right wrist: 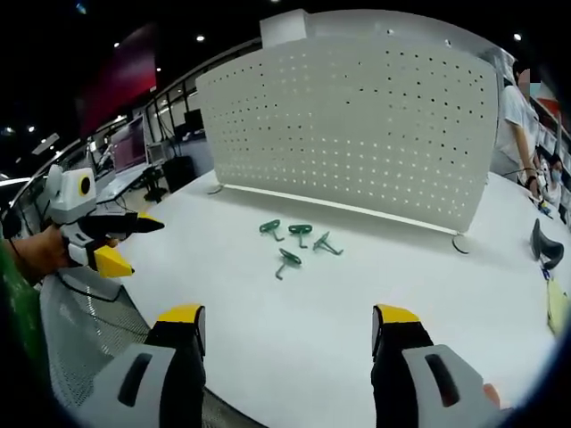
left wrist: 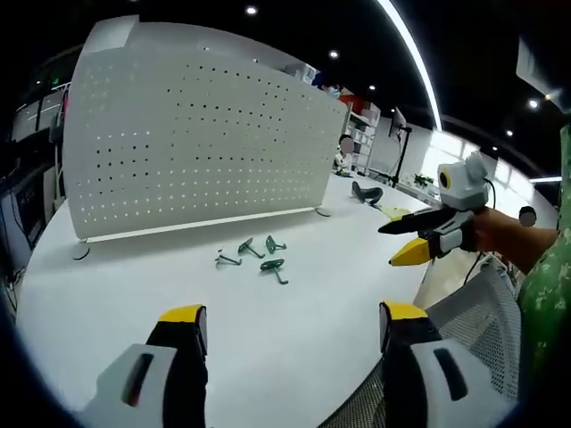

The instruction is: Insert the hook assembly into the mounting plate slot until the hook locks in place.

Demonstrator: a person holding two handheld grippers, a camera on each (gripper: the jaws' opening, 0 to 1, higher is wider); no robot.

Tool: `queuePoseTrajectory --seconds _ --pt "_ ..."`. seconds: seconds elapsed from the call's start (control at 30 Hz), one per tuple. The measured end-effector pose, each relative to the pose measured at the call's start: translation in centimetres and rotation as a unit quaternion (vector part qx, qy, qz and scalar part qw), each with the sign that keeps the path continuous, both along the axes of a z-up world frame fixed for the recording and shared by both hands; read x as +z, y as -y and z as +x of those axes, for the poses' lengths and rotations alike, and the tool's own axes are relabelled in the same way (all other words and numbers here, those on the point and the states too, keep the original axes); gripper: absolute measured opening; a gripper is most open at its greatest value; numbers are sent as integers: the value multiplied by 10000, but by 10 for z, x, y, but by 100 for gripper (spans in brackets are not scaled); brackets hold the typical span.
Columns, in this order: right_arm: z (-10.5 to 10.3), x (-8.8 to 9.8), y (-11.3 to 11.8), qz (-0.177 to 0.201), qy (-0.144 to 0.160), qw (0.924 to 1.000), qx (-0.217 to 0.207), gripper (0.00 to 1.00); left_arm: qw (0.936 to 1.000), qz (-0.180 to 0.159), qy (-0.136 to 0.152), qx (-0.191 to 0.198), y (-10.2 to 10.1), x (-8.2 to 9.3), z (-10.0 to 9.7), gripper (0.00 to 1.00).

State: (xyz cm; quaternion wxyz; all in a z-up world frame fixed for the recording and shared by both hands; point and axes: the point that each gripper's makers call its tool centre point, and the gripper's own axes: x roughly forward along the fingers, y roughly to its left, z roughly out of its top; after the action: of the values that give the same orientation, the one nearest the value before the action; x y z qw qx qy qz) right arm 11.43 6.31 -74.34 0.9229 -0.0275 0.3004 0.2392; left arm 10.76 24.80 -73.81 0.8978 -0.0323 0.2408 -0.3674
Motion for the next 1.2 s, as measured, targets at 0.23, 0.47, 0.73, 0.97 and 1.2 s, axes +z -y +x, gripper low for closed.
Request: queuePoseTrajectory --seconds 0.23,0.47,0.73,0.97,1.2 --pt "10 4 -5 0 52 10000 41 74 10000 -19 -9 17 -1 0 0 80" --pt "21 5 -11 31 65 9999 87 71 10000 -7 -6 -3 1 -1 0 80" --pt "35 9 -17 48 200 9996 196 65 10000 7 -29 -17 1 -2 0 80" --pt "48 6 -23 -30 178 9992 347 59 10000 41 -46 -35 2 -5 1 79" --pt "65 -5 -32 -101 144 9986 498 56 9999 102 -38 -51 2 -7 1 79"
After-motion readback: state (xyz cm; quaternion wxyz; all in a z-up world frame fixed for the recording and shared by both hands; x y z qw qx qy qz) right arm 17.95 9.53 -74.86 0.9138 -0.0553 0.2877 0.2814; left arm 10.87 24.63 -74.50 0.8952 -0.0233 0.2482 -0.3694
